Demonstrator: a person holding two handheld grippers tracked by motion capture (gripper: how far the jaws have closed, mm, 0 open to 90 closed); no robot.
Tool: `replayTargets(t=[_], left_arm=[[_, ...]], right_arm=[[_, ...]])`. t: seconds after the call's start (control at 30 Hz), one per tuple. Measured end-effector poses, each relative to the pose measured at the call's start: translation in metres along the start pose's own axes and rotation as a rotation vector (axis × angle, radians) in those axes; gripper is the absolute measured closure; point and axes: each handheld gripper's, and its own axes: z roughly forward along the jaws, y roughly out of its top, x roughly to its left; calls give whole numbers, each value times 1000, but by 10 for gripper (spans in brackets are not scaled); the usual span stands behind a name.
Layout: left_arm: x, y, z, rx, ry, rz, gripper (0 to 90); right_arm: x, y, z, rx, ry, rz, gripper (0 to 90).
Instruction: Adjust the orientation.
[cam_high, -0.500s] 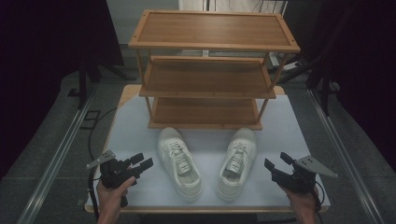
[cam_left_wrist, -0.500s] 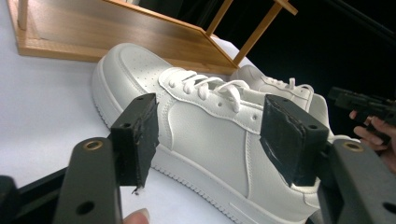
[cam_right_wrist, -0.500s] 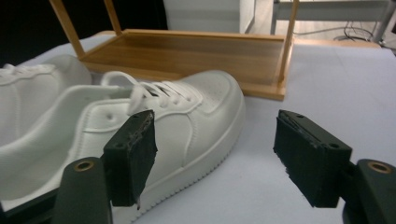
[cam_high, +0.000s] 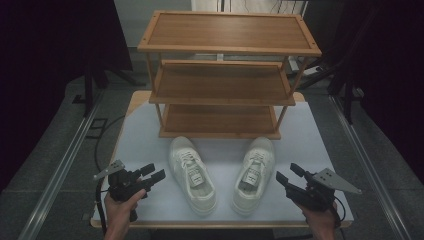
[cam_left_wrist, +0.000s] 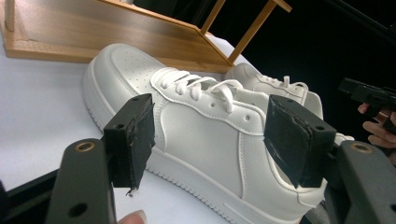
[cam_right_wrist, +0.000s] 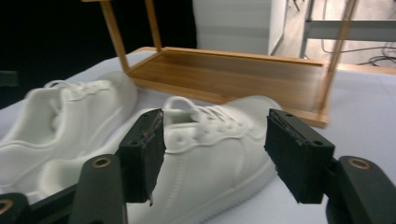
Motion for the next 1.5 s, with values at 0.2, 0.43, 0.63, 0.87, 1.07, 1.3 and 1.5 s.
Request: replayTargets(t=[0.2,0.43,0.63,0.87,1.07,1.3,1.5], left_arm=[[-1,0,1,11,-11,-4,338],[-3,1,2,11,-24,-4,338],[-5,0,4,23,-26,-6,338],[-7,0,5,27,-33,-6,338],[-6,0,4,29,-34,-10,339],[-7,0,3,29,-37,-10,339],[-8,0,4,31,-39,-11,338]], right_arm=[[24,6,7,13,61,-27,453],[42,7,14,19,108,-58,603],[60,9,20,36,179,-88,792],[80,4,34,95,252,-125,891],[98,-1,49,141,291,-157,892],[112,-5,62,179,306,-177,892],[126,-12,74,220,307,-218,892]])
